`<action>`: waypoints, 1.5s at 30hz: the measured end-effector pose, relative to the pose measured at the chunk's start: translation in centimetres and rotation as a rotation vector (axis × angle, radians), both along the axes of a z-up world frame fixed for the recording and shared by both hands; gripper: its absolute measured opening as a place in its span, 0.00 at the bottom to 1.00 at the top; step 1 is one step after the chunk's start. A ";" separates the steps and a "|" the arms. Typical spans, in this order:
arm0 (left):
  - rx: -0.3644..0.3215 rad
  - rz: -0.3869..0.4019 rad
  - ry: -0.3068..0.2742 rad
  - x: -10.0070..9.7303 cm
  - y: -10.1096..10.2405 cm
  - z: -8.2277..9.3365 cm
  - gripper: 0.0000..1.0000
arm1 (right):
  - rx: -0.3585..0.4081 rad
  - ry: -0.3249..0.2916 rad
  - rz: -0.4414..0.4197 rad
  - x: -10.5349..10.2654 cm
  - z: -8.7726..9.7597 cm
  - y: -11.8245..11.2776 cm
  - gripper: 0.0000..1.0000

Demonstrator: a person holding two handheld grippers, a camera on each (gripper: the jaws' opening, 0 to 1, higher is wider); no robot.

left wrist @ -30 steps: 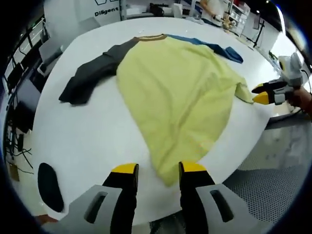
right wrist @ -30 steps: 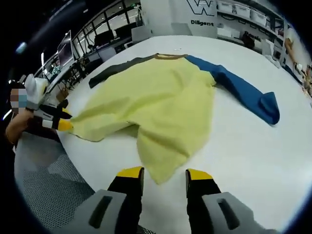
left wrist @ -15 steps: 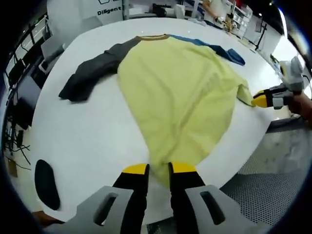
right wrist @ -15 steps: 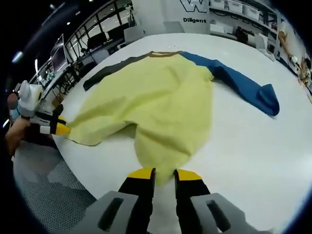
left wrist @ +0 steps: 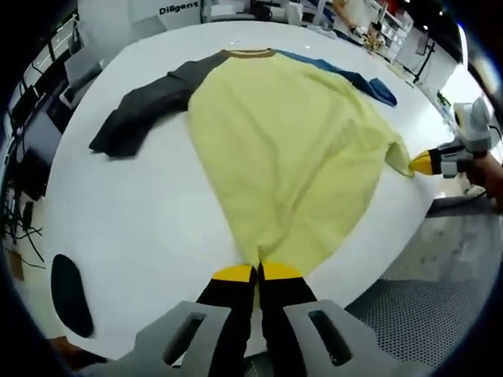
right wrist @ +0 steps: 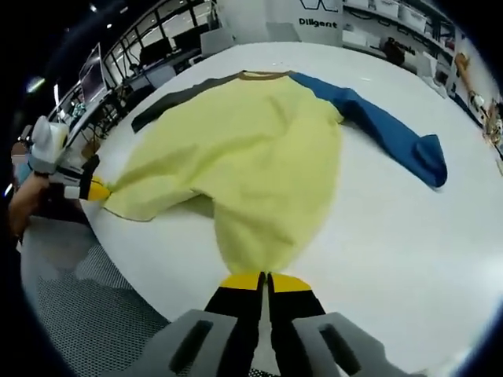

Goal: Fold the garment on the visible template until the final outline fits inside the template.

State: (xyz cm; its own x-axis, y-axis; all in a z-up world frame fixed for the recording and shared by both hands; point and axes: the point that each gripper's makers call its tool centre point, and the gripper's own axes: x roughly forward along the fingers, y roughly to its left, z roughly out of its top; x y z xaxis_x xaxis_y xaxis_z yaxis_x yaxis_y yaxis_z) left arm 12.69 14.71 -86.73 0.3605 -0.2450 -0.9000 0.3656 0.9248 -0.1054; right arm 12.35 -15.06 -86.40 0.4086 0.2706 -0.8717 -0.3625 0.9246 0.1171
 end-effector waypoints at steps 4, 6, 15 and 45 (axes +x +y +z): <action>-0.004 -0.024 0.010 -0.2 0.1 0.1 0.02 | -0.011 0.024 0.034 -0.4 0.3 -0.3 0.00; -0.002 -0.030 0.010 -0.1 0.3 0.2 0.02 | -0.027 0.033 0.049 -0.6 0.3 -0.6 0.00; 0.007 -0.094 0.005 0.5 1.4 1.5 0.02 | -0.082 0.073 0.148 -1.3 1.0 -1.4 0.00; 0.097 -0.167 0.078 -1.5 2.0 -0.1 0.04 | -0.105 0.162 0.139 -2.5 -0.7 -4.0 0.00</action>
State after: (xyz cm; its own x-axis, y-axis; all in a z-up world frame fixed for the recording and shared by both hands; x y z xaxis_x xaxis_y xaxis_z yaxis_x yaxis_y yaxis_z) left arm 11.20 16.73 -86.81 0.2508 -0.2066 -0.9457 0.5086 0.8594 -0.0528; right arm 9.82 -19.09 -87.07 0.2267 0.2184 -0.9492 -0.4711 0.8775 0.0894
